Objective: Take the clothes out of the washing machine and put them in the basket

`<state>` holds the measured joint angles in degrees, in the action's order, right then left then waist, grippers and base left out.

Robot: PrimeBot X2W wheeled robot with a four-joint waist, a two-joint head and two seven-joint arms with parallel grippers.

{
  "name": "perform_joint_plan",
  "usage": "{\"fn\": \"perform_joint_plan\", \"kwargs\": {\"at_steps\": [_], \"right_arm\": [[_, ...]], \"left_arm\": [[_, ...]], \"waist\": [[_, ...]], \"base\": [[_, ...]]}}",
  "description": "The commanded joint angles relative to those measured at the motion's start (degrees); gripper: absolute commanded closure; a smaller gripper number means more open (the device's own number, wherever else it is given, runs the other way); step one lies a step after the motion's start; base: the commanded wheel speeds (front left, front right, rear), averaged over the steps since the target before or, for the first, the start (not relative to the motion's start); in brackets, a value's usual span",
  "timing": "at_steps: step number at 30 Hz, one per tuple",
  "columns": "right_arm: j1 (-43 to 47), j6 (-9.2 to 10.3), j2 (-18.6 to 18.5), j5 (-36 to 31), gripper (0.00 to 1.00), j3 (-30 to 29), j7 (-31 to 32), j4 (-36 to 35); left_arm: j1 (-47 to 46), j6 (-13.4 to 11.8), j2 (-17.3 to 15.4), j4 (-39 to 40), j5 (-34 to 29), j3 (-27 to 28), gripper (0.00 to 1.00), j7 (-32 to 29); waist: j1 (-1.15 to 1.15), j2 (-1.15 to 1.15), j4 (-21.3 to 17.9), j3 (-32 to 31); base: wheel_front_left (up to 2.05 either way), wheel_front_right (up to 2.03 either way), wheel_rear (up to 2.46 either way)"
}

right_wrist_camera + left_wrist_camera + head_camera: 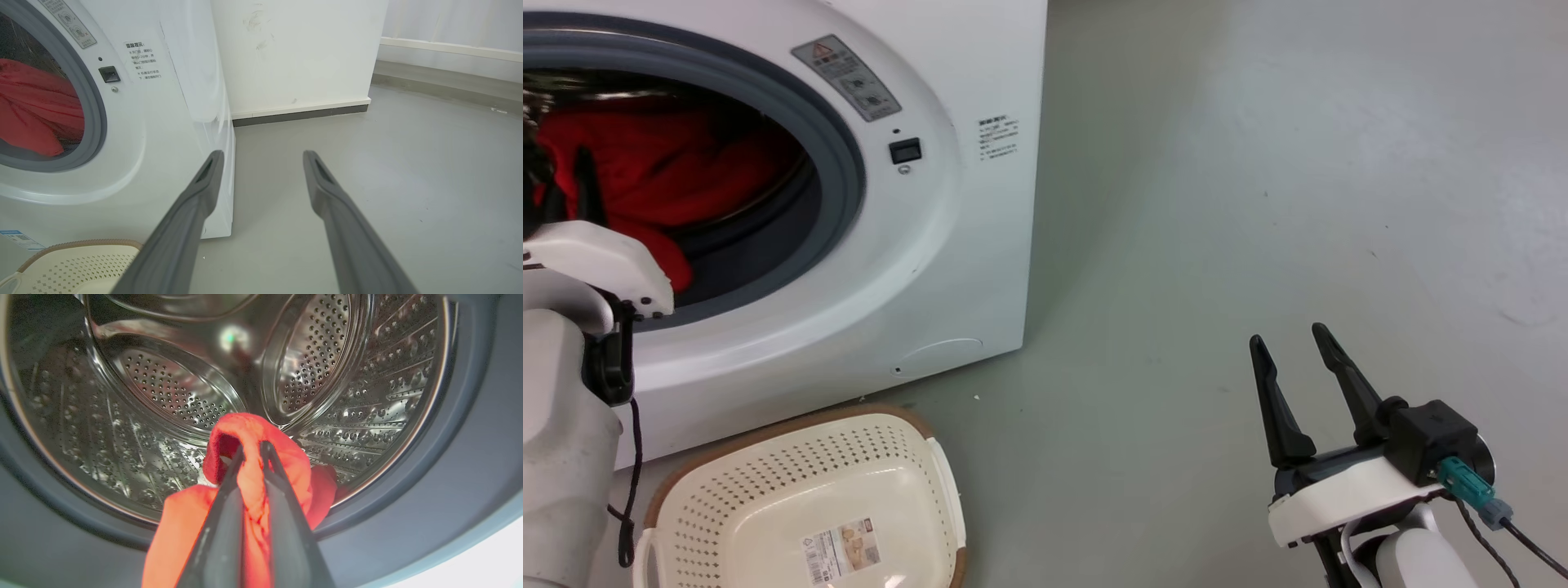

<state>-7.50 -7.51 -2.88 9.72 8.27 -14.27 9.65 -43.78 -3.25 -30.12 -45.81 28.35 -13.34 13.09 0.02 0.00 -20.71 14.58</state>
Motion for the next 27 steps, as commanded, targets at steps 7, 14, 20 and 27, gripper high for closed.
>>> {"fn": "perform_joint_plan", "kwargs": {"at_steps": [7, 14, 20, 27], "right_arm": [[2.8, 0.04, 0.0, -2.0, 0.00, -1.6, 2.4, -2.5], [4.3, 0.04, 0.0, -3.0, 0.00, -2.5, 4.3, -4.5], [5.3, 0.04, 0.0, -3.5, 0.00, -2.8, 5.7, -5.8], [6.9, 0.04, 0.0, -3.9, 0.00, -3.2, 6.9, -6.8]], "left_arm": [[2.9, 0.4, 2.1, 4.2, -1.1, -0.8, 1.00, 1.9], [6.5, -0.5, 3.1, 12.0, -1.2, -1.0, 1.00, 2.1], [11.3, -2.6, 3.4, 22.0, -1.2, -2.1, 1.00, -0.6], [20.3, -7.3, 2.3, 37.9, -1.9, -2.7, 1.00, -4.7]], "waist": [[-0.02, 0.00, 6.3, -6.3], [-0.02, 0.00, 8.9, -7.3], [-0.02, 0.00, 10.9, -8.3], [-0.02, 0.00, 13.0, -9.9]], "base": [[0.00, 0.00, 0.00], [0.00, 0.00, 0.00], [0.00, 0.00, 0.00], [0.00, 0.00, 0.00]]}}
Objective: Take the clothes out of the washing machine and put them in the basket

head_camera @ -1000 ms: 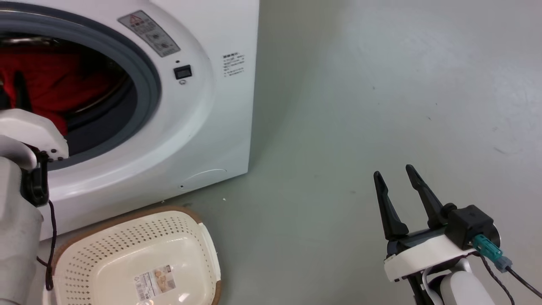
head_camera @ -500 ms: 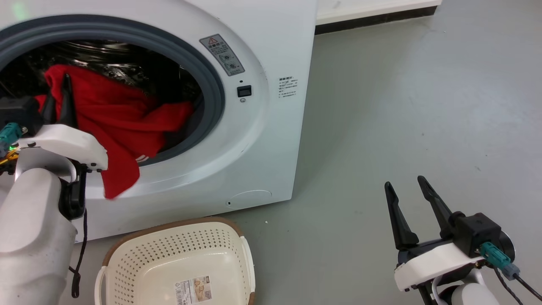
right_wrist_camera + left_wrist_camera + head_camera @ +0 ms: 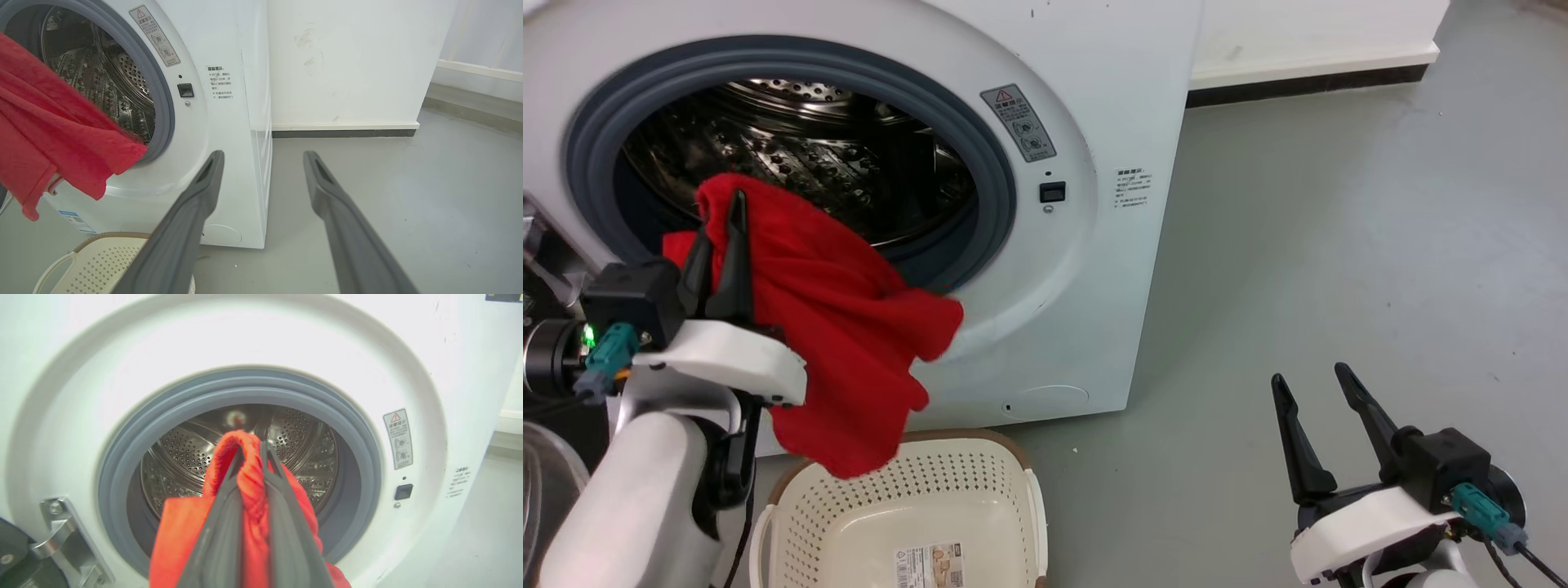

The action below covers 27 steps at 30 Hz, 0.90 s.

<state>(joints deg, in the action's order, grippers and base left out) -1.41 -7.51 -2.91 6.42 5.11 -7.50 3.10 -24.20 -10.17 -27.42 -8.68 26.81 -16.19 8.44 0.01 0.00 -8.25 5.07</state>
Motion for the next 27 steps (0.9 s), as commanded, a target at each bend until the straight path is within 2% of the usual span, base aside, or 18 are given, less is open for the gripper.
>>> {"fn": "perform_joint_plan", "kwargs": {"at_steps": [1, 7, 12, 19, 27], "right_arm": [[0.9, 0.04, 0.1, -0.6, 0.00, -0.1, 0.4, -0.3], [1.9, 0.04, 0.1, -1.1, 0.00, 0.2, 1.4, -1.1], [1.7, 0.04, 0.1, -1.5, 0.00, 0.7, 2.1, -2.2], [0.1, 0.04, 0.1, -1.9, 0.00, 1.3, 2.3, -3.3], [-2.4, 0.04, 0.0, -1.9, 0.00, 2.0, 1.9, -3.8]], "left_arm": [[2.2, -1.0, -0.6, 3.0, -0.5, 0.0, 1.00, -0.7], [10.3, -4.9, -1.8, 14.3, -1.3, -0.8, 1.00, -4.6], [16.3, -7.1, -1.3, 17.8, -0.4, -1.5, 1.00, -6.6], [21.9, -7.7, 1.7, 12.6, 1.5, -3.8, 1.00, -5.9], [20.1, -3.9, 5.8, -0.2, 4.7, -5.0, 1.00, -1.9]], "waist": [[-0.01, 0.00, 0.8, -0.7], [-0.01, 0.00, 2.7, -1.5], [-0.01, 0.00, 3.8, -0.8], [-0.01, 0.00, 3.8, 2.1], [-0.01, 0.00, 2.3, 7.4]], "base": [[0.00, 0.00, 0.00], [0.00, 0.00, 0.00], [0.00, 0.00, 0.00], [0.00, 0.00, 0.00], [0.00, 0.00, 0.00]]}}
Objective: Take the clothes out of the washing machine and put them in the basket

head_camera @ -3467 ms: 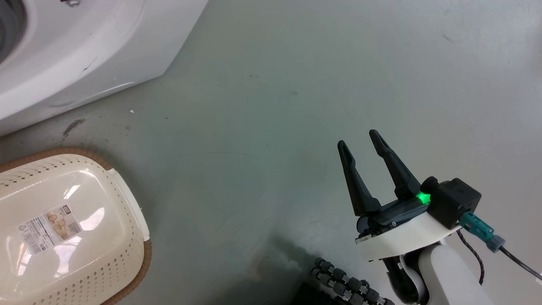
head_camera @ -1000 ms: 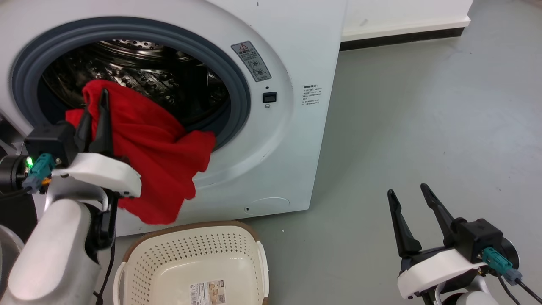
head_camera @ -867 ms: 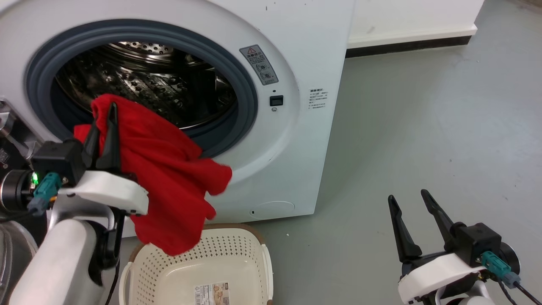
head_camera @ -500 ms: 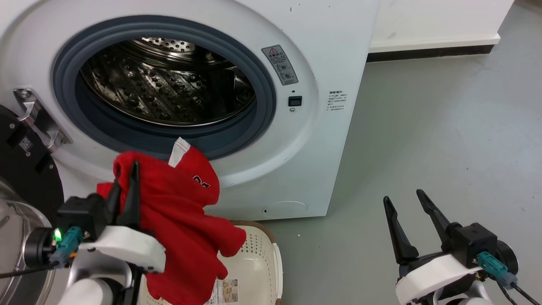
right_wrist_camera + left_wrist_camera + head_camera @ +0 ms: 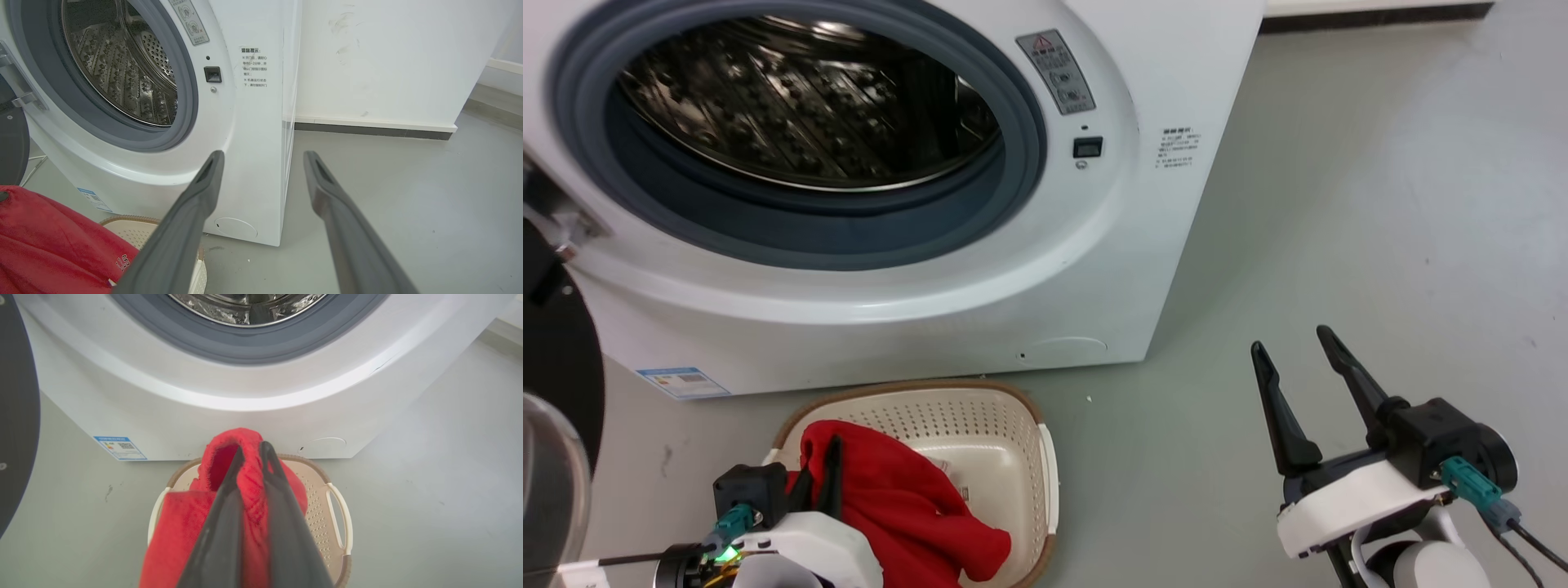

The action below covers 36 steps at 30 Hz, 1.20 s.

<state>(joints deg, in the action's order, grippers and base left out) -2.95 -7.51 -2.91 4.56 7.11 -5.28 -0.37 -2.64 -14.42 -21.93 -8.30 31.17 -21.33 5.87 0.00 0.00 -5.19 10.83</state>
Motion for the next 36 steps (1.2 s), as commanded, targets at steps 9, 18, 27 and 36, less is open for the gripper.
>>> {"fn": "perform_joint_plan", "kwargs": {"at_steps": [9, 18, 27, 36], "right_arm": [[-4.9, 0.04, 0.1, -0.4, 0.00, 0.9, -1.0, -0.5], [-7.8, 0.04, 0.1, 0.0, 0.00, 1.7, -2.1, -0.2], [-10.6, 0.04, 0.1, 1.1, 0.00, 3.7, -3.4, 0.4], [-13.3, 0.05, 0.1, 0.8, 0.00, 4.3, -4.8, 0.2]], "left_arm": [[-9.7, 4.1, 2.3, -14.9, 0.4, -0.2, 1.00, 4.8], [-17.2, 7.9, 4.5, -32.3, 0.8, -1.1, 1.00, 6.6], [-22.8, 10.9, 6.3, -49.0, 2.1, -0.9, 1.00, 7.5], [-29.6, 13.0, 5.4, -58.8, 2.2, -1.0, 1.00, 8.3]], "waist": [[0.00, 0.00, -3.9, 9.9], [0.00, 0.00, -6.5, 16.3], [0.00, 0.00, -8.9, 21.7], [0.00, 0.00, -11.0, 27.9]], "base": [[0.00, 0.00, 0.00], [0.00, 0.00, 0.00], [0.00, 0.00, 0.00], [0.00, 0.00, 0.00]]}}
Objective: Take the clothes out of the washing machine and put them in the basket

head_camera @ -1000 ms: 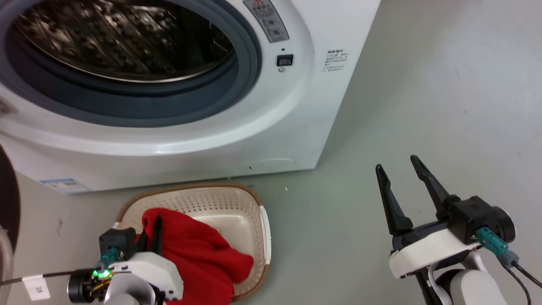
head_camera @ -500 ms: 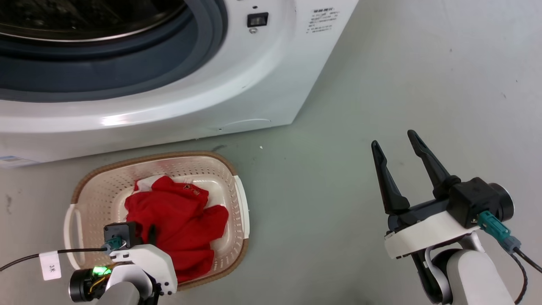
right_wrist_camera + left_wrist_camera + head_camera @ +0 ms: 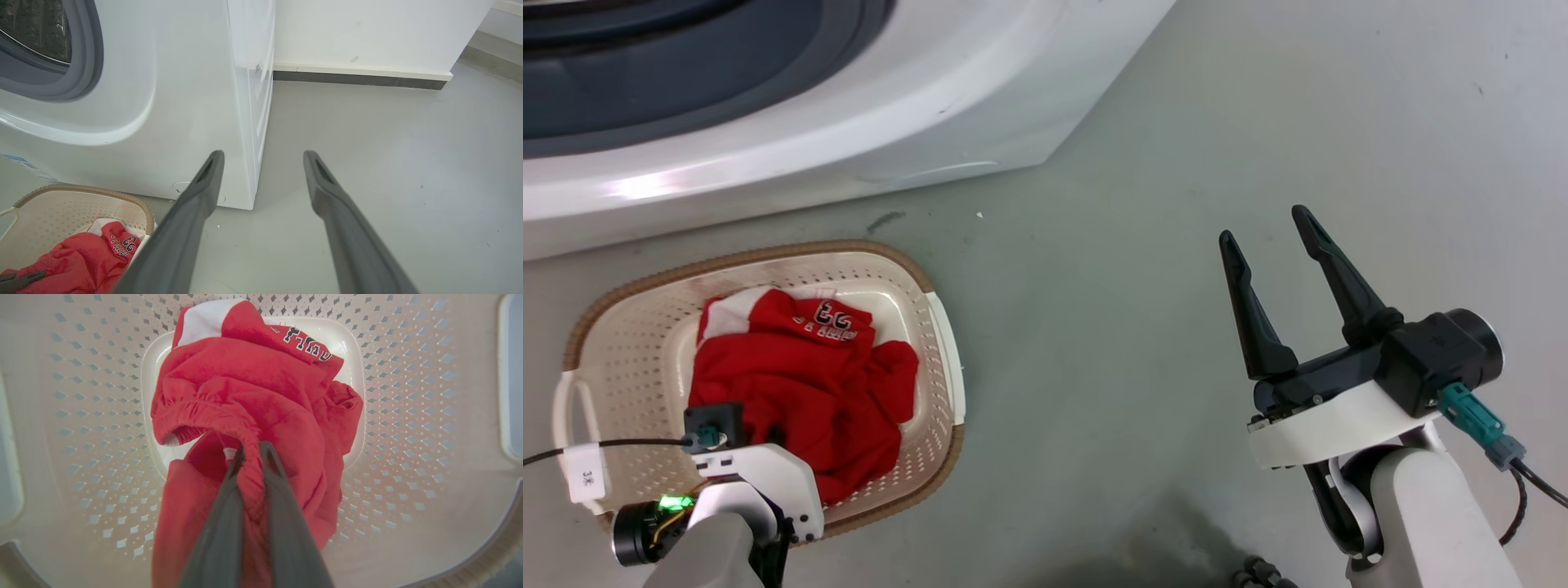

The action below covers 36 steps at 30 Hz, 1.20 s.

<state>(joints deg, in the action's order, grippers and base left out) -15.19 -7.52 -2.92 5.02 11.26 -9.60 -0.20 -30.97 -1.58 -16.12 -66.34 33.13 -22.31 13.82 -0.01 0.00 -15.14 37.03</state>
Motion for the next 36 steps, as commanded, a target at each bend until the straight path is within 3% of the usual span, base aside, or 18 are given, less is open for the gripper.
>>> {"fn": "perform_joint_plan", "kwargs": {"at_steps": [1, 9, 11, 12, 17, 24, 36], "right_arm": [[-1.2, 0.05, 0.1, 0.5, 0.00, 0.3, -0.5, 0.1], [-1.8, 0.06, 0.1, 1.2, 0.00, 1.0, -1.6, 1.7], [-1.8, 0.05, 0.1, 1.2, 0.00, 0.9, -1.7, 2.1], [-1.7, 0.05, 0.1, 1.3, 0.00, 0.8, -1.8, 2.5], [-1.4, 0.05, 0.0, 1.1, 0.00, -0.5, -1.9, 3.8], [0.4, 0.05, 0.1, -0.3, 0.00, -1.9, -1.4, 5.3], [6.7, 0.06, 0.0, -1.4, 0.00, -4.5, 1.5, 5.4]], "left_arm": [[-1.8, 0.4, -0.4, -1.6, 0.2, -0.2, 1.00, 0.3], [-3.9, 1.7, 0.2, -5.6, 0.1, -1.1, 0.98, -1.5], [-3.7, 2.0, 0.7, -6.1, 0.4, -1.1, 0.48, -2.7], [-3.6, 1.8, 0.7, -6.2, 0.5, -1.2, 0.00, -2.6], [-2.6, 1.3, 1.3, -6.4, 0.9, -0.8, 0.00, -0.3], [0.6, 2.6, 2.6, -4.4, 1.8, 0.6, 0.00, 1.4], [9.0, -0.1, 4.1, 12.9, -3.6, 7.0, 0.00, 1.4]], "waist": [[0.01, 0.00, -1.3, 2.1], [0.01, 0.00, -2.4, 2.5], [0.01, 0.00, -2.3, 1.8], [0.01, 0.00, -2.2, 1.1], [0.01, 0.00, -1.5, -2.3], [0.01, 0.00, 1.2, -11.2], [0.01, 0.00, 6.4, -22.3]], "base": [[0.00, 0.00, 0.00], [0.00, 0.00, 0.00], [0.00, 0.00, 0.00], [0.00, 0.00, 0.00], [0.00, 0.00, 0.00], [0.00, 0.00, 0.00], [0.00, 0.00, 0.00]]}}
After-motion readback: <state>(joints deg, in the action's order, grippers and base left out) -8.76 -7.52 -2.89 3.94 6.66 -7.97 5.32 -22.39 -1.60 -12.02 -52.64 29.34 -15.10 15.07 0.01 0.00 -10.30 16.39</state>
